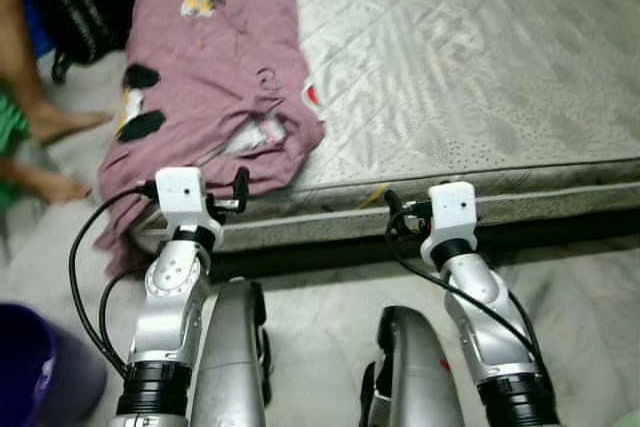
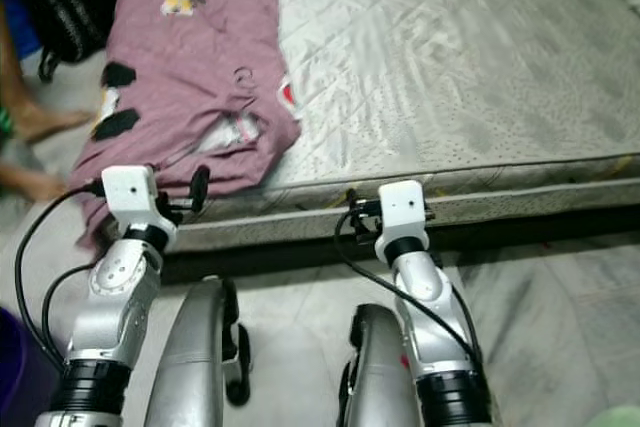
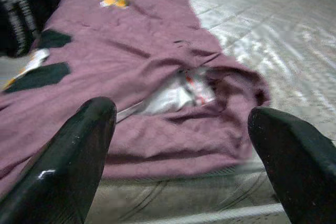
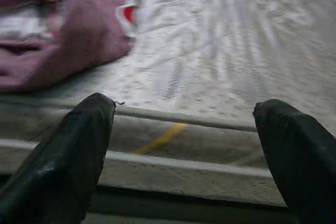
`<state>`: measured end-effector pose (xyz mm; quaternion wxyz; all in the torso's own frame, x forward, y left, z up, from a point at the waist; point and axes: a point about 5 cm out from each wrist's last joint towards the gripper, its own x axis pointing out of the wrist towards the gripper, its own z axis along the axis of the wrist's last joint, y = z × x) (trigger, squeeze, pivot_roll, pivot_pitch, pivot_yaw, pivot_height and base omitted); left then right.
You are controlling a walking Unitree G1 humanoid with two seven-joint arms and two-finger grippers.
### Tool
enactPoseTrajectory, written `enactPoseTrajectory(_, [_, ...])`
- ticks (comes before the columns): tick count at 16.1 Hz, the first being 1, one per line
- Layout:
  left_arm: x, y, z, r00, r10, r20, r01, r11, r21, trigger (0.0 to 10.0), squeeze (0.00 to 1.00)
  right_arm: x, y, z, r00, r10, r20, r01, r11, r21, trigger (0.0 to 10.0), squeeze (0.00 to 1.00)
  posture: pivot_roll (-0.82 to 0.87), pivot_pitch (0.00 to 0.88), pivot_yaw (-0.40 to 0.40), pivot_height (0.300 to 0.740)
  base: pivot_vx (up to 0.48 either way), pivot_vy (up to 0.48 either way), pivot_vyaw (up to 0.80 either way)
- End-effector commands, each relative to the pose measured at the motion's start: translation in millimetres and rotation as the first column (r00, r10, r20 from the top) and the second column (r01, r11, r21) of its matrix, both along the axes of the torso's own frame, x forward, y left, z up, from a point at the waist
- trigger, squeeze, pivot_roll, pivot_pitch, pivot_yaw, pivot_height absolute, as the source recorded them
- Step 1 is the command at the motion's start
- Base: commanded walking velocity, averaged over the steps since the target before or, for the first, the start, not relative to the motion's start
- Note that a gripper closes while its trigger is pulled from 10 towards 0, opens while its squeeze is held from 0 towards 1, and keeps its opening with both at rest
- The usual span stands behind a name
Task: Clean up the room
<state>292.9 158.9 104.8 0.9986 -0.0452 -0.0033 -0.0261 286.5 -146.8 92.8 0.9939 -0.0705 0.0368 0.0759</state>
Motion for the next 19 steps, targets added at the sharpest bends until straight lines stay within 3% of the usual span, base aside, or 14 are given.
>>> enactPoseTrajectory(1, [-3.0, 3.0, -2.3, 1.0, 0.011, -0.003, -0.011, 1.0, -0.003, 10.0, 0.0, -0.1, 0.6, 1.3, 1.0, 0.01, 0.009, -0.01, 1.0, 0.003, 10.0, 0.0, -0.06, 0.208, 0.012, 0.605, 0.285, 0.0, 0.0])
enactPoseTrajectory(16, [-1.5, 1.4, -2.6, 1.0, -0.009, -0.013, 0.009, 1.0, -0.005, 10.0, 0.0, 1.5, 0.9, 0.8, 1.0, 0.012, 0.003, -0.012, 1.0, 0.007, 10.0, 0.0, -0.06, 0.224, 0.013, 0.605, 0.325, 0.0, 0.0])
enactPoseTrajectory(19, [-0.9, 2.4, -4.8, 0.999, 0.01, -0.032, -0.01, 1.0, -0.005, 10.0, 0.0, 3.6, 0.5, 1.5, 1.0, 0.015, 0.001, -0.015, 1.0, 0.007, 10.0, 0.0, -0.06, 0.227, 0.012, 0.605, 0.087, 0.0, 0.0])
